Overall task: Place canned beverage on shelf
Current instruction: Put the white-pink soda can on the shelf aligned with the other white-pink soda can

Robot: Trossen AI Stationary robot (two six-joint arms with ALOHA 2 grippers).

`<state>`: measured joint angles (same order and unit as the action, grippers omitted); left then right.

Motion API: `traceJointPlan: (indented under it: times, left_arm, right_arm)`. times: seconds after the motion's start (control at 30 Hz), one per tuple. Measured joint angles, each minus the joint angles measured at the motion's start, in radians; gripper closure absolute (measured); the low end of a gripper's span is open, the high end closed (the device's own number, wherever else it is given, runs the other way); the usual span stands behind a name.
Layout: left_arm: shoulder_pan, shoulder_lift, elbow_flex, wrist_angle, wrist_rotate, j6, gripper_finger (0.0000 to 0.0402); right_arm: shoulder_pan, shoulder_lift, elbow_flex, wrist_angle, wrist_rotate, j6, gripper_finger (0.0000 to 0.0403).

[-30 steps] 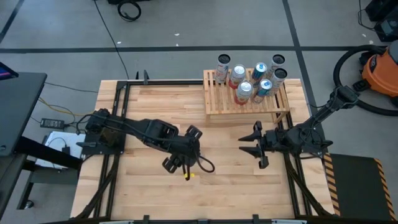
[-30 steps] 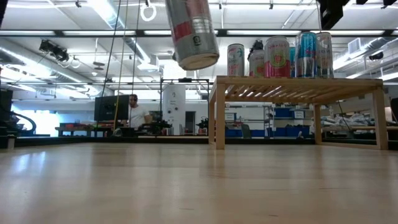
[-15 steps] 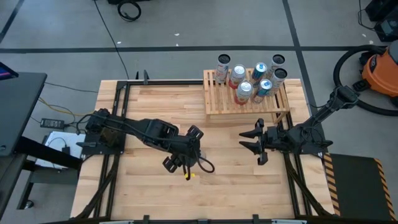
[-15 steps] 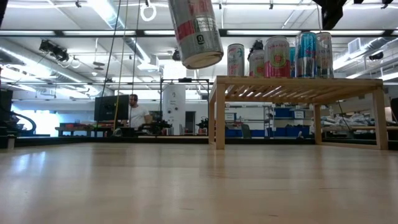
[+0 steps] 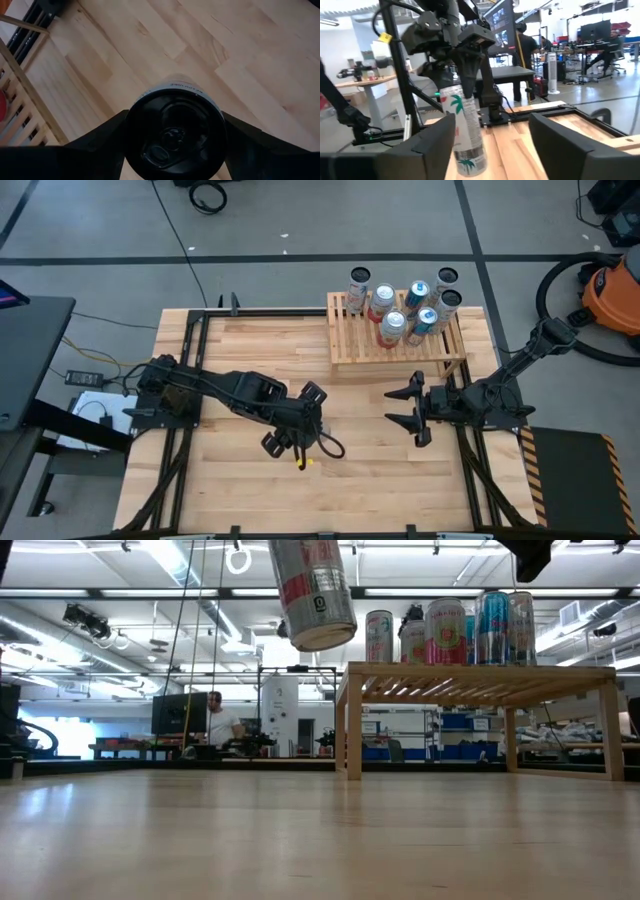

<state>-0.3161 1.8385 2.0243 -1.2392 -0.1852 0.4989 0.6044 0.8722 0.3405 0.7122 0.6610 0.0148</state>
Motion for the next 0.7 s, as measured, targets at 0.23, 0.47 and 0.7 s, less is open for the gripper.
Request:
traceJointPlan:
  times: [0.23,0.47,0.7]
  left_arm:
    - [0.0,0.0,0.0,0.016,0.0,0.089,0.0136]
    - [0.0,0.0,0.0,0.075,0.056,0.249,0.0136]
    - [0.0,0.0,-0.001,0.129,0.059,0.353,0.0136]
  right_arm:
    - [0.004,0.0,0.0,0.036,-0.053,0.067,0.0102]
    - [-0.039,0.029,0.0,0.032,-0.097,0.06,0.0103]
    - [-0.097,0.128,0.0,0.081,-0.162,0.089,0.0103]
